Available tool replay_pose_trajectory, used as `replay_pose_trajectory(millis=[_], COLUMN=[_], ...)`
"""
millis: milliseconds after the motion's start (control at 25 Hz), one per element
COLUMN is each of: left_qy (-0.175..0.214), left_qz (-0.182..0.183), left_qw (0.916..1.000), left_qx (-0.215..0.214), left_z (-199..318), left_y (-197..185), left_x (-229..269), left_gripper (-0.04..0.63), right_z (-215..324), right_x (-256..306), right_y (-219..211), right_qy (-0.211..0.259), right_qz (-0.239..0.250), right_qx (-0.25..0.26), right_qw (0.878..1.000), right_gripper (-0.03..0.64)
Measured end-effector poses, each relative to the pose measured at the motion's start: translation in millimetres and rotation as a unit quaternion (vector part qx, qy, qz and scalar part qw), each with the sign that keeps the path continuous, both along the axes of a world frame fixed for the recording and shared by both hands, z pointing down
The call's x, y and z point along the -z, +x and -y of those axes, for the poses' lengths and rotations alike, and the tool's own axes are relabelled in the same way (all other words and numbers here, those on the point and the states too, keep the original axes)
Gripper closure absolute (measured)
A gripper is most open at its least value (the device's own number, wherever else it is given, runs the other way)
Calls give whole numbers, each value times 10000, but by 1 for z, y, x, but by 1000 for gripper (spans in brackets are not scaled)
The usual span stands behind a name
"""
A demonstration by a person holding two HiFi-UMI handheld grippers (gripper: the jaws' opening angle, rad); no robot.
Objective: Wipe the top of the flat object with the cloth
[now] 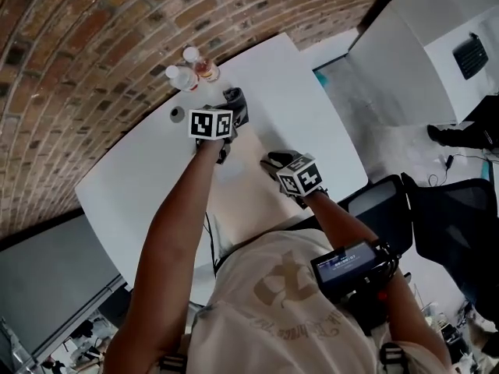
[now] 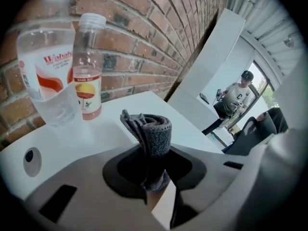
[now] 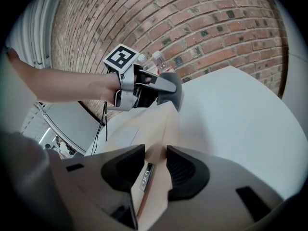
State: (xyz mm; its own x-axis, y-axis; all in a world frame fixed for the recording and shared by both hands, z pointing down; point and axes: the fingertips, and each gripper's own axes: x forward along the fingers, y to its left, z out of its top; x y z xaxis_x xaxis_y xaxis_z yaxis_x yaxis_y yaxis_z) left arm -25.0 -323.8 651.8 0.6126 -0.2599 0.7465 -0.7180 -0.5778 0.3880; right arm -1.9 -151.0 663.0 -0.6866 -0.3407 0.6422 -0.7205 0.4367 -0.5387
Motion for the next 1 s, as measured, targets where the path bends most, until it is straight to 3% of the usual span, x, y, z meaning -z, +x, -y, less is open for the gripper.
replay_pose_trajectory(millis=[240,440,1000], left_qy=[-440,-616,-591], left_qz=[208,190,599], left_qw=[9978,9968,9957], left_qx=[-451,-475,-392], left_z=[-16,-23,-50], left_y=[-6,-23,-99], left_x=[-8,-3,4], left_gripper=[489,491,491], right_z=[0,-2,-7], right_x=[-2,-3,-4], right_y=[0,0,-3], right_qy=[-49,-89,-31], right_qz=[-72,-80,-263], right_qx=[21,-4,24], right_qw=[10000,9999,9996], right_gripper=[462,460,460])
